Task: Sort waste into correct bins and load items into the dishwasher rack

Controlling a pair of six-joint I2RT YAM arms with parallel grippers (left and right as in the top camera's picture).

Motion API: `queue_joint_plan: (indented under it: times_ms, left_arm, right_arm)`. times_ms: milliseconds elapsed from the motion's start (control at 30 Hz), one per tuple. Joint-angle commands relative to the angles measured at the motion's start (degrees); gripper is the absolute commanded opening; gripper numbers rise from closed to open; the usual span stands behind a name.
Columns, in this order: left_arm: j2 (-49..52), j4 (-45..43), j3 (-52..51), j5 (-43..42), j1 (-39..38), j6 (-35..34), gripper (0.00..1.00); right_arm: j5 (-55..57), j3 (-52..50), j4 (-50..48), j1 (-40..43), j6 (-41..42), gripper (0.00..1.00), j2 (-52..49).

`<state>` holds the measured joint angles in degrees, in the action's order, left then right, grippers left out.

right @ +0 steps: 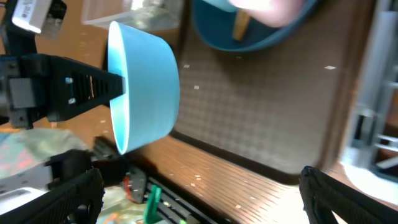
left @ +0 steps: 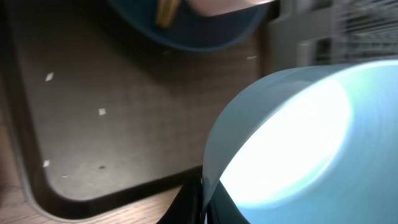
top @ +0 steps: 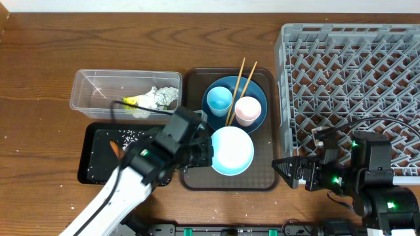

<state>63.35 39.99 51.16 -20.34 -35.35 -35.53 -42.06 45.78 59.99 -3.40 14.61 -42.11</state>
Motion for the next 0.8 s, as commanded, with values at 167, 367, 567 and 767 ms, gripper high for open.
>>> queue_joint_plan:
  times_ms: [167, 367, 567, 767]
  left_arm:
    - [-5.8, 0.0, 1.2, -3.2, 0.2, 0.8, 0.06]
    - [-5.3, 0.0, 1.2, -3.2, 0.2, 0.8, 0.06]
    - [-5.3, 0.0, 1.2, -3.3, 0.2, 0.8, 0.06]
    - [-5.3, 0.0, 1.2, -3.3, 0.2, 0.8, 0.06]
  right_arm:
    - [-10.3, 0.2, -3.5, 0.3, 1.3, 0.99, 0.1]
    - [-10.7, 0.2, -4.9, -0.1, 1.7, 0.97, -0.1]
    - [-9.4, 0.2, -9.8, -5.7, 5.2, 0.96, -2.0]
    - [-4.1, 0.2, -18.8, -15.3, 10.5, 0.93, -6.8]
